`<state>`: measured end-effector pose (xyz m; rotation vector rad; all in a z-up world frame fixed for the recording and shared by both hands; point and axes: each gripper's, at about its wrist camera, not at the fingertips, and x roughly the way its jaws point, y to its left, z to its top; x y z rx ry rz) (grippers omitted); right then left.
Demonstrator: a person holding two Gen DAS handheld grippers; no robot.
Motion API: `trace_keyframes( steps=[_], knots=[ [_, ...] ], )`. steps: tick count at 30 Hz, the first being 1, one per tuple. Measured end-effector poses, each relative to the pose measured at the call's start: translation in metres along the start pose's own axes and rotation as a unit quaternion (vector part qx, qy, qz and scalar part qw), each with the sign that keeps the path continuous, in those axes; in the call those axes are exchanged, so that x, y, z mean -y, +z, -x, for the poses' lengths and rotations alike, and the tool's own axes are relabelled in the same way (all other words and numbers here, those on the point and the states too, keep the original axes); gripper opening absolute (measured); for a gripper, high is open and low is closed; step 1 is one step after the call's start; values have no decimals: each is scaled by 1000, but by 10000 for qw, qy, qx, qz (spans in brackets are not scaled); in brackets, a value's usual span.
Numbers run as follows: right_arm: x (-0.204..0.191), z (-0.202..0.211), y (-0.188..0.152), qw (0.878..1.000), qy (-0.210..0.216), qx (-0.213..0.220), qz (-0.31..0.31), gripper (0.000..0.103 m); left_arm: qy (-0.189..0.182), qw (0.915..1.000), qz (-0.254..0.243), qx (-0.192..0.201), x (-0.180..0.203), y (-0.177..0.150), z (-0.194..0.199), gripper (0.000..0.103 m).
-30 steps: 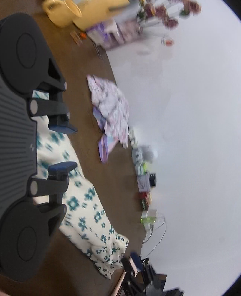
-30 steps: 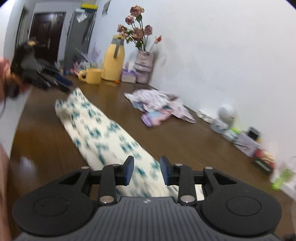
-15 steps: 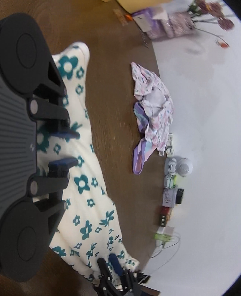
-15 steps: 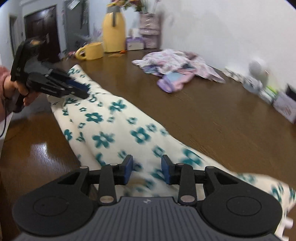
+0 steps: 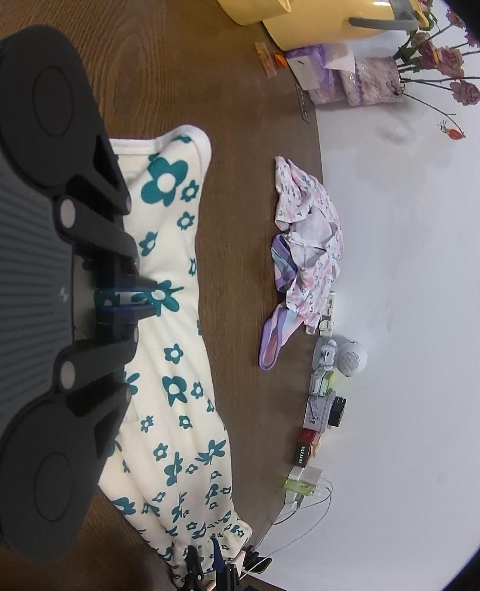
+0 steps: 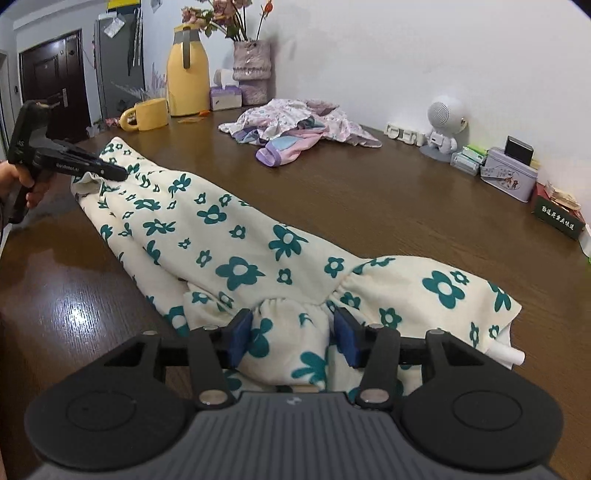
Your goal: Fold clothes
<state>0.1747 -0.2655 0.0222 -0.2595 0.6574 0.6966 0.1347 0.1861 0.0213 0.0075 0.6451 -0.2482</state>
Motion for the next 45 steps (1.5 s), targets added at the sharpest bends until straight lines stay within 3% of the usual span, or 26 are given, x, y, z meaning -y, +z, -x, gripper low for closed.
trace_keyframes(
  steps=[10,14,18,20,22,25,30,36,40,45],
  knots=[
    [17,30,-11,9998,-143,-105,-55,46,110,9999,-78,31,5,-1,0,8],
    [25,40,-13,9994,-156,-305,89,20,203,9997,-116,40,8,-2,0,8],
    [28,47,-17,9989,-52,-431,170,16,333,9994,-121,29,12,0,0,8],
    [30,59,-14,9996,-6,-269,87,16,414,9990,-143,35,17,3,2,8],
    [37,76,-9,9999,-12,122,-101,18,481,9986,-169,162,25,8,9,17],
    [47,91,4,9978,-316,567,-169,31,491,9973,-305,459,44,20,18,26],
    [64,47,29,9984,-312,378,-281,31,-11,9964,-693,477,90,33,1,26],
    [74,-6,32,9978,-171,168,-624,31,-50,9976,-687,-34,107,26,-32,26],
    [83,-6,9,9973,-360,-91,-637,30,-79,9989,-445,-105,93,16,-34,26],
    [94,5,-7,9954,-528,-8,-805,30,-130,9993,-337,-25,87,12,-32,27]
  ],
)
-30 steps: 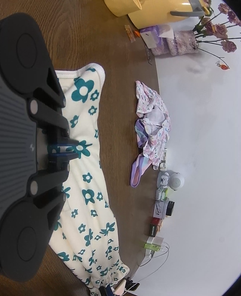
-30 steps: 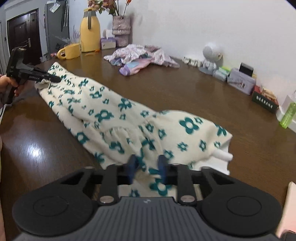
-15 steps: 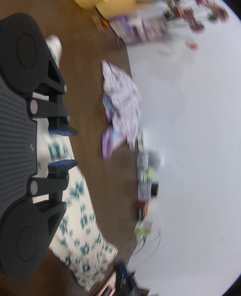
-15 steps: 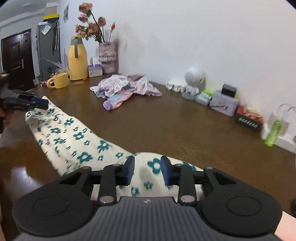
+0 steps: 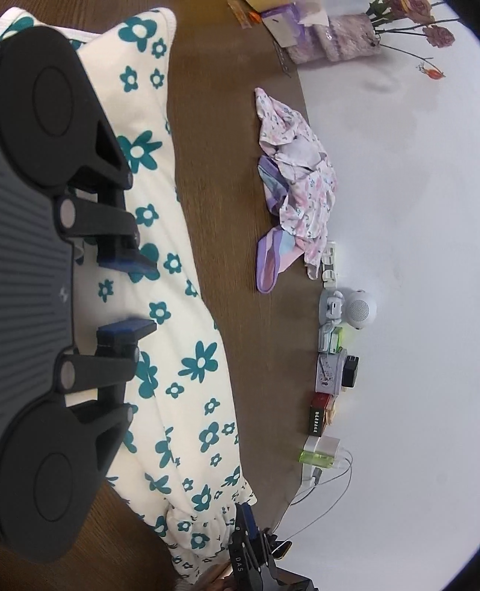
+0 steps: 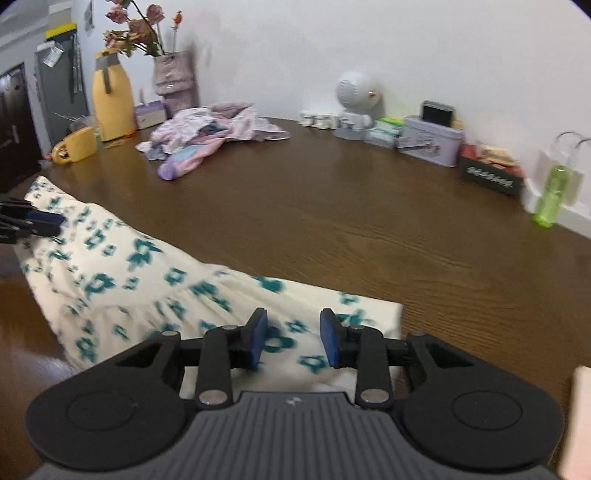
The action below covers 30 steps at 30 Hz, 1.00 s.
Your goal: Fold clothes
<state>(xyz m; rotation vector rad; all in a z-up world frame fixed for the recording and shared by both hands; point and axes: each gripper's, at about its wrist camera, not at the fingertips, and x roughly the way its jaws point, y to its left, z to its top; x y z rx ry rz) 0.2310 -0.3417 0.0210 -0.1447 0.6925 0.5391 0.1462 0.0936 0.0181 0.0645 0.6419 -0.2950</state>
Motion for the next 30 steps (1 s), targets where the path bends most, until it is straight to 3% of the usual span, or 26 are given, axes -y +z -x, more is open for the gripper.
trace_keyframes(
  steps=[3,6,8,11,14,19,23,30],
  knots=[
    [4,5,-4,9999,-84,105,-40,30,-80,9998,49,166,-4,1,11,28],
    [-6,18,2,9992,9,390,17,31,-43,9988,119,466,-13,4,32,40],
    [-21,30,12,9972,334,669,86,32,15,9984,100,556,-18,10,39,42],
    [-58,29,31,9908,932,878,443,35,-191,9983,-126,544,-14,23,33,42],
    [-105,2,51,9834,1424,733,851,35,-557,9966,-498,358,2,33,12,41],
    [-161,-51,60,9761,1796,268,1192,35,-865,9929,-813,-51,11,41,-27,40],
    [-175,-63,44,9756,1673,-124,1414,39,-859,9930,-783,-202,-16,32,-29,41],
    [-162,-53,29,9790,1685,-37,1145,43,-461,9985,-261,-132,-97,9,8,36]
  ],
)
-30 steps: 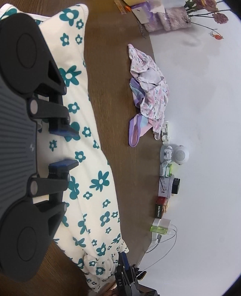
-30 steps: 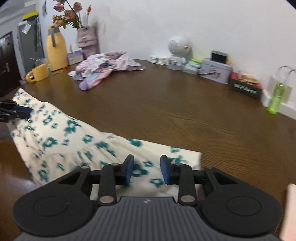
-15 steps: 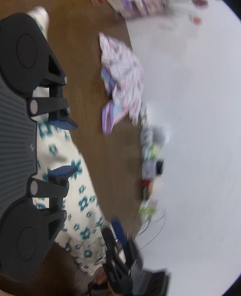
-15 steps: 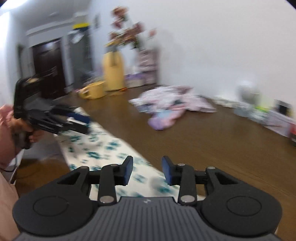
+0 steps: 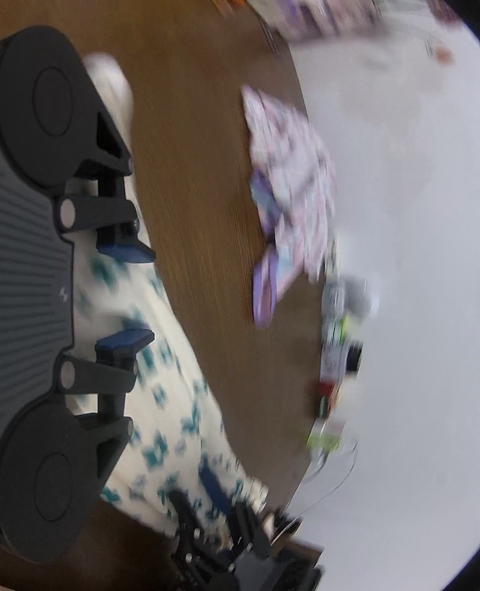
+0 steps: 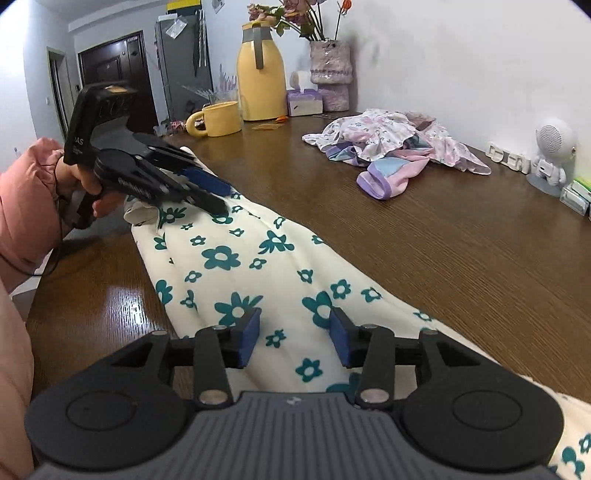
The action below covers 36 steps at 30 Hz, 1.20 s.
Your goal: Fold clothes
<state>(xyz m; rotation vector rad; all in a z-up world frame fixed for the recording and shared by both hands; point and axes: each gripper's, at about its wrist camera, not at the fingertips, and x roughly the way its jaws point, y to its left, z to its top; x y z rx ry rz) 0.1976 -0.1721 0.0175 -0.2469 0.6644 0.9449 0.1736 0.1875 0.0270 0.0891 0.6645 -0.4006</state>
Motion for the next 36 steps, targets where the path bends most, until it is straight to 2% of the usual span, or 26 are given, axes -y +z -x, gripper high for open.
trace_keyframes(
  steps=[2,4,8,12,14,16,21,30,36],
  knots=[
    [-2,-1,-1,10000,-56,4,32,43,139,9998,144,40,-17,-9,14,35],
    [0,-2,-2,9999,-96,-10,63,44,82,9995,292,88,-30,-17,24,39],
    [-1,-1,-1,9999,-107,-39,46,44,-85,9988,453,191,-44,-26,32,39],
    [-5,-4,0,9998,-181,-64,40,48,-110,9983,523,247,-53,-33,30,35],
    [-11,-7,1,9996,-239,-101,102,57,-11,9992,331,227,-52,-34,31,33],
    [-18,-10,3,9993,-301,-151,182,60,25,9997,148,199,-50,-34,32,32],
    [-24,-19,12,9989,-360,-288,125,60,0,9999,-141,-1,-58,-32,35,29],
    [-48,-43,30,9982,-449,-374,154,60,282,9952,-748,-562,-79,-22,40,29],
    [-56,-53,36,9987,-372,-317,171,60,520,9913,-795,-910,-85,-15,43,29]
  ],
)
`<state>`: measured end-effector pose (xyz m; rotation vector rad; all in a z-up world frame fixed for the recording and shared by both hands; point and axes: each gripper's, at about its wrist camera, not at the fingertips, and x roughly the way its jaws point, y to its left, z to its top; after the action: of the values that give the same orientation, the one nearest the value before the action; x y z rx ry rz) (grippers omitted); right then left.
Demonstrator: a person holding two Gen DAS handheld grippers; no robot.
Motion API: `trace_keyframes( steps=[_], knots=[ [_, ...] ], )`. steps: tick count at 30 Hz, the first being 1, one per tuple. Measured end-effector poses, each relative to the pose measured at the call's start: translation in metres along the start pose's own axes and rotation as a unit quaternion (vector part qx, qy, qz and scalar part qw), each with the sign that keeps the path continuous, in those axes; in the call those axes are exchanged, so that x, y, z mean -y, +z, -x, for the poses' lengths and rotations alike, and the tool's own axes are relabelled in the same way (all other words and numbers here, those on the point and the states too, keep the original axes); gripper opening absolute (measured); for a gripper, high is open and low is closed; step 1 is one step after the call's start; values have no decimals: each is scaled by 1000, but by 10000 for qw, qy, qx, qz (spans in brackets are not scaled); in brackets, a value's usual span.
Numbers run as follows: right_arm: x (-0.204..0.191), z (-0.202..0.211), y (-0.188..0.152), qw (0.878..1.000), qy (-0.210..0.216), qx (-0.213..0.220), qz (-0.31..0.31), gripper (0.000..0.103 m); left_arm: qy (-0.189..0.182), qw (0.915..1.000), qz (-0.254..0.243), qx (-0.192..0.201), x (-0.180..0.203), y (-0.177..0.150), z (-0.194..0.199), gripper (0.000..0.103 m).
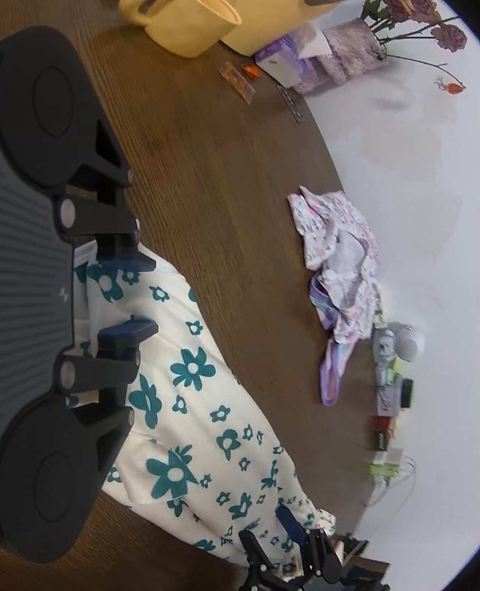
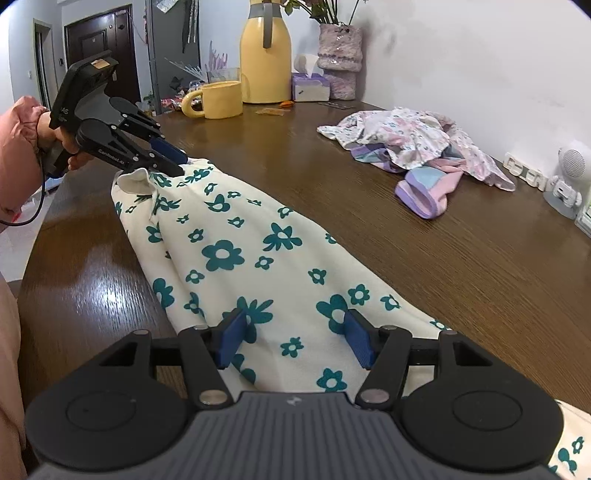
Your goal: Fold clothes
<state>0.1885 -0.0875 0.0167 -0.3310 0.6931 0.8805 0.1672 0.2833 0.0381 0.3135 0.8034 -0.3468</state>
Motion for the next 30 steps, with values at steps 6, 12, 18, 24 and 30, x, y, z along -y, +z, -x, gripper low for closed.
trace_keyframes(
  steps=[6,12,18,24,30],
  knots=[
    [0,-2,-1,9999,116,122,41,60,284,9967,734,199,-2,1,19,35],
    [3,23,-1,9983,203,540,23,83,501,9387,3157,1289,-1,-31,78,91],
    [13,48,-8,9940,592,924,23,98,47,8446,5201,1270,20,-77,79,90],
    [26,61,-23,9896,909,1083,-278,99,19,7839,6094,1187,46,-88,66,87],
    [19,76,-26,9855,1088,1292,-141,99,255,7545,6444,1218,57,-81,61,88]
  ],
)
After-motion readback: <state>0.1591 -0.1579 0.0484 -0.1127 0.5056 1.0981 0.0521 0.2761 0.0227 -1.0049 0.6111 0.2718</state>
